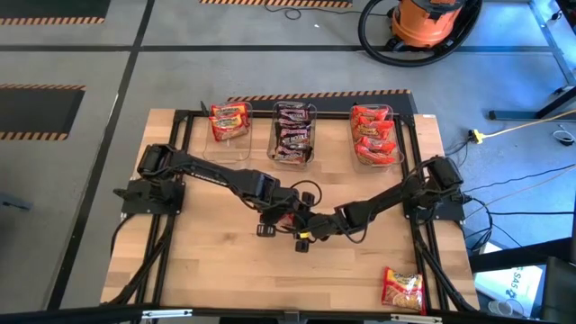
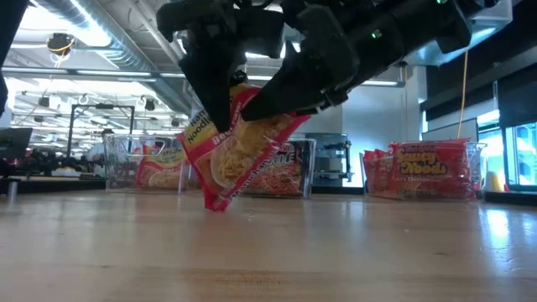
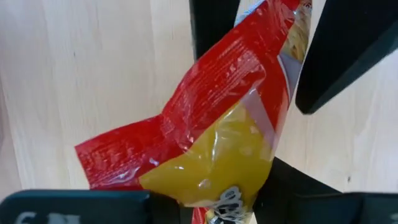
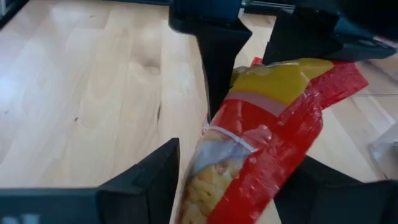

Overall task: Sort Maruchan noodles
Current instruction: Put the red noodle pack into the left transparent bin

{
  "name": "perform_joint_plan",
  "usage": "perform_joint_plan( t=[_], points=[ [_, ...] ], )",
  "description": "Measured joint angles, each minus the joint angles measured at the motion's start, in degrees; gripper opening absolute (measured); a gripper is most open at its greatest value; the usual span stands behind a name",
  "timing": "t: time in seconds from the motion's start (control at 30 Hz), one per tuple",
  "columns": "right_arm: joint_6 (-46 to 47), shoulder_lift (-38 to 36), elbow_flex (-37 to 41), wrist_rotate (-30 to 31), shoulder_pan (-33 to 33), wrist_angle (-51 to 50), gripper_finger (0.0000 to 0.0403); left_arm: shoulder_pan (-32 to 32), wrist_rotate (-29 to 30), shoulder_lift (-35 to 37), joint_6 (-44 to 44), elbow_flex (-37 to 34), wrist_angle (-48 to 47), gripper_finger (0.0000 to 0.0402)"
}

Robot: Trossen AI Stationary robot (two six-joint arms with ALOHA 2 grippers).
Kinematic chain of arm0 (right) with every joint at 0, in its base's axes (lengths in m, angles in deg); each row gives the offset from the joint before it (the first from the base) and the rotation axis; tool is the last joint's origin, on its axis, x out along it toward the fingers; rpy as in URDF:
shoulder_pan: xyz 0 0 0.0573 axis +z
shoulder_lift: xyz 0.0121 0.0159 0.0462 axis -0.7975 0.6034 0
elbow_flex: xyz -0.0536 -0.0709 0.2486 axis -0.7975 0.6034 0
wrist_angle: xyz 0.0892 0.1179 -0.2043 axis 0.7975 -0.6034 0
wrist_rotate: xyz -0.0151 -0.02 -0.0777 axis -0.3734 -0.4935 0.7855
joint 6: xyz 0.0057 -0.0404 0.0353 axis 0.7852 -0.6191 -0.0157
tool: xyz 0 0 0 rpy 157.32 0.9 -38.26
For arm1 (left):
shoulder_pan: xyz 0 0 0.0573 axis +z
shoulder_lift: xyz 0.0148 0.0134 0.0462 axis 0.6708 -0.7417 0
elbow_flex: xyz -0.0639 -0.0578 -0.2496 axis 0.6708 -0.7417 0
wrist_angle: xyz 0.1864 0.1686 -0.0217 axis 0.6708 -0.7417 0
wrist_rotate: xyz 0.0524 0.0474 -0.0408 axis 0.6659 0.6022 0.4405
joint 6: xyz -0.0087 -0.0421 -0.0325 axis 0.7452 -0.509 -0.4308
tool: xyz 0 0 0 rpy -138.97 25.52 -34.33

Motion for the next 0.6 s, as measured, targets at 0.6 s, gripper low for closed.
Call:
perform_joint_plan(
  t=[0.6],
  points=[
    [0.9, -2.7, 0.0, 7.4, 4.5, -3.5, 0.0199, -0.8, 5.9, 6.3, -4.6, 0.1, -9.3, 0.011]
  ],
)
